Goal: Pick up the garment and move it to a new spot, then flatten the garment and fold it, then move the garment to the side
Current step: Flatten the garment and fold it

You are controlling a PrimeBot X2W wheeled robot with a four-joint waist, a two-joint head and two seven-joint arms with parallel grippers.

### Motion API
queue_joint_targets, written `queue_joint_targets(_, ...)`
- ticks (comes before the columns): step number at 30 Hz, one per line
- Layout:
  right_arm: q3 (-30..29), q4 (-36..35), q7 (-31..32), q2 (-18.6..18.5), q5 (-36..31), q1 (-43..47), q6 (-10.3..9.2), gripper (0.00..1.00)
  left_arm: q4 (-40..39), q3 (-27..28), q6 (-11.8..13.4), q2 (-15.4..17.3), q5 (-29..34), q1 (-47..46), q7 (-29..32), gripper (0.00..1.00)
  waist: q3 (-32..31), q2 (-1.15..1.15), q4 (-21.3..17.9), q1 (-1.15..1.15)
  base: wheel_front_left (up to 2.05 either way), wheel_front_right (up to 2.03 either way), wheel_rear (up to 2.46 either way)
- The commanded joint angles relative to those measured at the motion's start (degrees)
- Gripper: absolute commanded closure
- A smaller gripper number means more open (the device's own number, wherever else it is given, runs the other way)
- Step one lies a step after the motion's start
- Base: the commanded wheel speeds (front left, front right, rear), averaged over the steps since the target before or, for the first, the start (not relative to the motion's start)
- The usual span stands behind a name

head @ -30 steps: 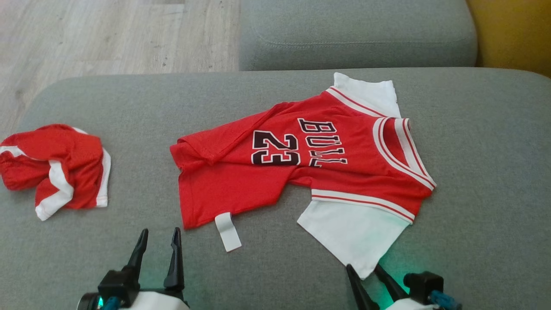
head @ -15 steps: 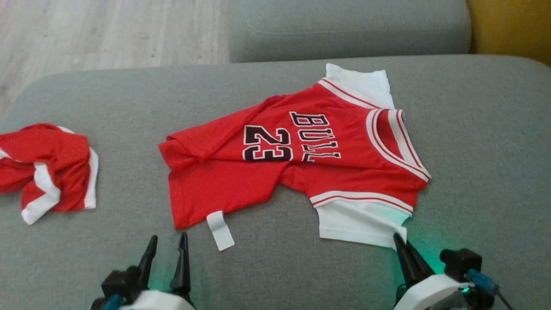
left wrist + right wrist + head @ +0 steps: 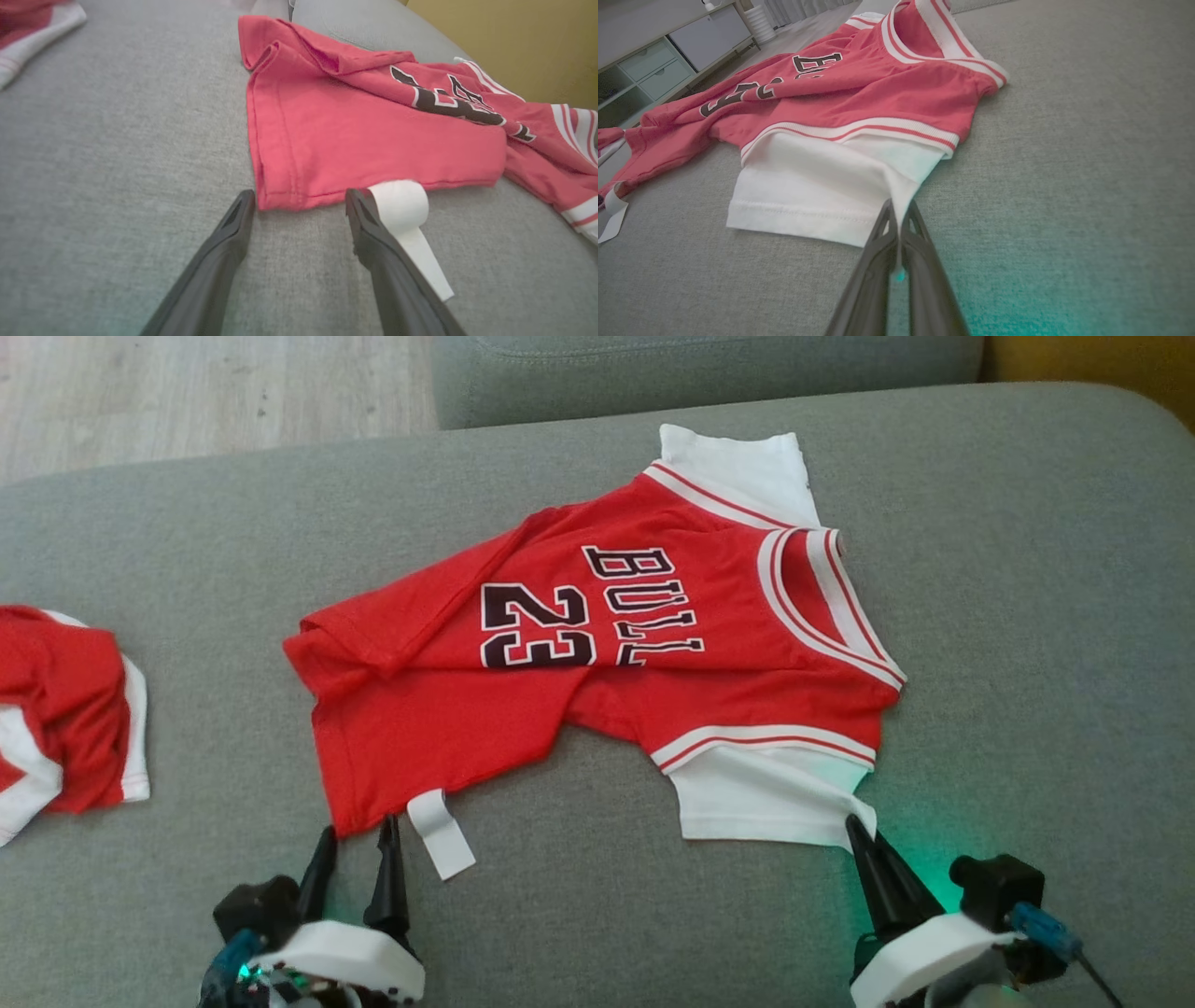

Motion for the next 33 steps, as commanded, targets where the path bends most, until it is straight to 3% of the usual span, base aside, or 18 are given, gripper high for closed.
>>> queue_joint_targets(1,1.43,-2.01,-0.33,-0.69,-0.61,-2.25,-0.04,1.00,0.13,0.89,0.10,0.18,-0.99,-2.33,-0.38,0.00,0.38,0.00,-0.24,-0.01,0.00,0.00,0.00)
queue_joint_targets(14,1.59,-4.00,-0.33,-0.85,-0.72,-3.94,-0.04,1.00,5.48,-4.57,0.09,0.20,-6.13,-5.98,-0.38,0.00,1.66,0.00,-0.82,-0.01,0.00,0.00,0.00)
queue_joint_targets(15,1.57,-4.24,-0.33,-0.81,-0.62,-4.11,-0.04,1.00,5.46,-5.29,0.09,0.27,-6.64,-6.27,-0.38,0.14,1.77,0.00,-0.82,-0.01,0.00,0.00,0.00)
queue_joint_targets(16,1.60,-4.57,-0.33,-0.78,-0.54,-4.28,-0.04,1.00,5.40,-5.69,0.09,0.38,-7.14,-6.48,-0.38,0.53,1.81,0.00,-0.78,-0.01,0.00,0.00,0.00)
queue_joint_targets(17,1.66,-5.13,-0.33,-0.72,-0.39,-4.45,-0.04,1.00,5.03,-5.97,0.09,0.66,-7.24,-6.70,-0.38,1.00,1.82,0.00,-0.72,-0.01,0.00,0.00,0.00)
queue_joint_targets(26,-0.71,-15.52,-0.33,0.11,5.24,-7.50,-0.04,1.00,-11.18,1.62,0.09,2.27,-1.02,-6.17,-0.38,1.00,-1.08,0.00,0.93,-0.01,0.00,0.00,0.00)
queue_joint_targets(33,-4.27,-23.96,-0.33,-3.77,12.88,-15.84,-0.04,1.00,-24.62,3.56,0.09,7.35,2.18,-10.95,-0.38,1.00,-5.70,0.00,2.12,-0.01,0.00,0.00,0.00)
